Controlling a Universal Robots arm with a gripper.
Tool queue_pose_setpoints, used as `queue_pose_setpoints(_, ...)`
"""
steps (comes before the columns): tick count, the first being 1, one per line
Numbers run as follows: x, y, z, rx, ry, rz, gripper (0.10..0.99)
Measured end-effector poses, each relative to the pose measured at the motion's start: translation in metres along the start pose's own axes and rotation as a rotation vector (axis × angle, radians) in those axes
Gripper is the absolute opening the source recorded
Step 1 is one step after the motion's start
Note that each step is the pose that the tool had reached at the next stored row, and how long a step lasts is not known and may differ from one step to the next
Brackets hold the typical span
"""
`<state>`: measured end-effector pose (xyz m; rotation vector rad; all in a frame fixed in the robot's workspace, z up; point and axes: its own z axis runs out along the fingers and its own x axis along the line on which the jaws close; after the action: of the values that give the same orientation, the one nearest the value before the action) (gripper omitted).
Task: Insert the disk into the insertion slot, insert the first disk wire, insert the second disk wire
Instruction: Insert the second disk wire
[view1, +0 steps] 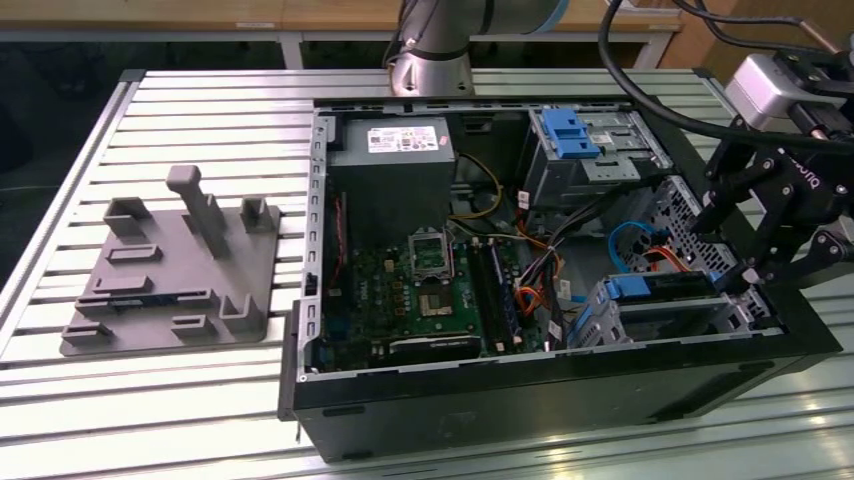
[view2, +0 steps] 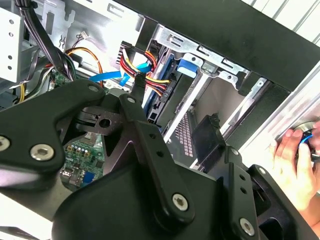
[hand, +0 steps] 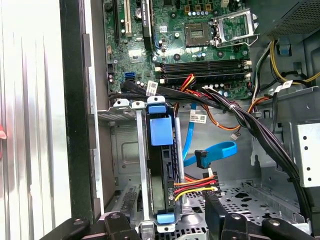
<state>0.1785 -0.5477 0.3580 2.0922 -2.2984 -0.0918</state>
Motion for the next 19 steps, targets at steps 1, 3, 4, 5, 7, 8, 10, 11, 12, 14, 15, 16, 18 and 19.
queue_pose_setpoints(1, 0.0, 0.0, 0.0, 0.0, 0.0, 0.0, 0.647)
queue_pose_setpoints(3, 0.0, 0.0, 0.0, 0.0, 0.0001, 0.0, 0.647)
queue_pose_setpoints(4, 0.0, 0.0, 0.0, 0.0, 0.0001, 0.0, 0.647)
queue_pose_setpoints(5, 0.0, -0.0001, 0.0, 0.0, 0.0, 0.0, 0.647)
queue_pose_setpoints(7, -0.0006, -0.0004, -0.0017, -0.001, 0.0005, -0.001, 0.647)
queue_pose_setpoints(8, -0.0009, -0.0007, -0.0039, -0.002, 0.0006, -0.003, 0.647)
queue_pose_setpoints(10, -0.0019, -0.0014, -0.0095, -0.005, 0.001, -0.006, 0.647)
queue_pose_setpoints(11, -0.0027, -0.0016, -0.0121, -0.007, 0.0011, -0.008, 0.647)
queue_pose_setpoints(12, -0.0044, -0.0015, -0.0138, -0.008, 0.0011, -0.009, 0.647)
queue_pose_setpoints(14, -0.0106, -0.0009, -0.0146, -0.008, 0.0029, -0.01, 0.647)
queue_pose_setpoints(15, -0.0141, -0.0006, -0.0145, -0.008, 0.0071, -0.01, 0.647)
queue_pose_setpoints(16, -0.018, -0.0002, -0.0144, -0.007, 0.0132, -0.009, 0.647)
queue_pose_setpoints(18, -0.0267, 0.0007, -0.0143, -0.006, 0.0255, -0.008, 0.647)
queue_pose_setpoints(19, -0.0307, 0.0012, -0.0141, -0.006, 0.0307, -0.008, 0.647)
